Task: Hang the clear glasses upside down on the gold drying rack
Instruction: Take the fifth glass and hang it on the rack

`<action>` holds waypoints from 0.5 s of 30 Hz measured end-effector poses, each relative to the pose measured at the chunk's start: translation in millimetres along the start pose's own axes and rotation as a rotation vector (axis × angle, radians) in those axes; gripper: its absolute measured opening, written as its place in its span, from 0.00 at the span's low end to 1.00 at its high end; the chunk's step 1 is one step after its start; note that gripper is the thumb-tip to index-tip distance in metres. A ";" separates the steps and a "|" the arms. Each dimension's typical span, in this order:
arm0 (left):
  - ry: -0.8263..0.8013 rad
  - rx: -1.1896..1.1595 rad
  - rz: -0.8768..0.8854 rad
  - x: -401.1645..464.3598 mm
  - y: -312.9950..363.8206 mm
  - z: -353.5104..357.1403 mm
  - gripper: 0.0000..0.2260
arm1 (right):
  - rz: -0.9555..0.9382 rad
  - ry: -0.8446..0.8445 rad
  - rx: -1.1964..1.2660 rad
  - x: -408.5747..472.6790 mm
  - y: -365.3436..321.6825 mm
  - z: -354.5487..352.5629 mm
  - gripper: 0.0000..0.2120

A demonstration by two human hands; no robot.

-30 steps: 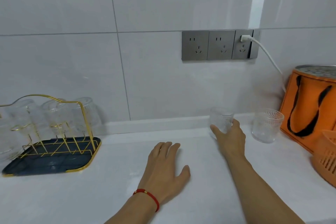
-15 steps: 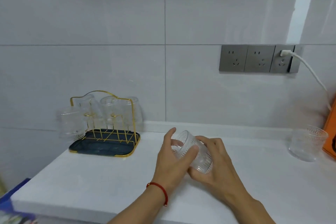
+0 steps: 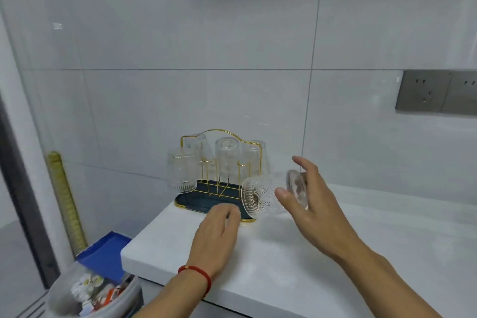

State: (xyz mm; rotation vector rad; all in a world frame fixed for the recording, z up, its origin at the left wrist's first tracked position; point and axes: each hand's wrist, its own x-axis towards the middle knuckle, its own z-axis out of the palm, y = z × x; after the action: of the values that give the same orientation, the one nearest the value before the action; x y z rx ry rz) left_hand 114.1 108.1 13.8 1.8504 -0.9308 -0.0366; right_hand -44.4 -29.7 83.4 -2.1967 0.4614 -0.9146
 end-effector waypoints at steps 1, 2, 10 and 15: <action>-0.017 0.232 0.053 1.4 -12.0 -7.6 0.15 | -0.042 0.014 -0.013 6.9 -8.1 -0.3 0.32; -0.058 0.408 0.069 4.4 -23.0 -12.7 0.22 | -0.074 0.032 -0.018 13.7 -17.4 0.3 0.31; -0.242 0.666 -0.016 9.4 -46.3 -1.2 0.30 | -0.232 0.087 -0.176 89.0 -97.6 39.0 0.33; -0.258 0.701 0.001 9.0 -49.5 -1.9 0.28 | -0.267 0.004 -0.407 131.8 -104.6 79.5 0.36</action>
State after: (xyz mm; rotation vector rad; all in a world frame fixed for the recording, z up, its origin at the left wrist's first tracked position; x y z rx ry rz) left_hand 149.8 113.1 -21.4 2.5327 -1.2261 0.0617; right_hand 109.5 7.2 181.5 -2.6754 0.3870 -1.0353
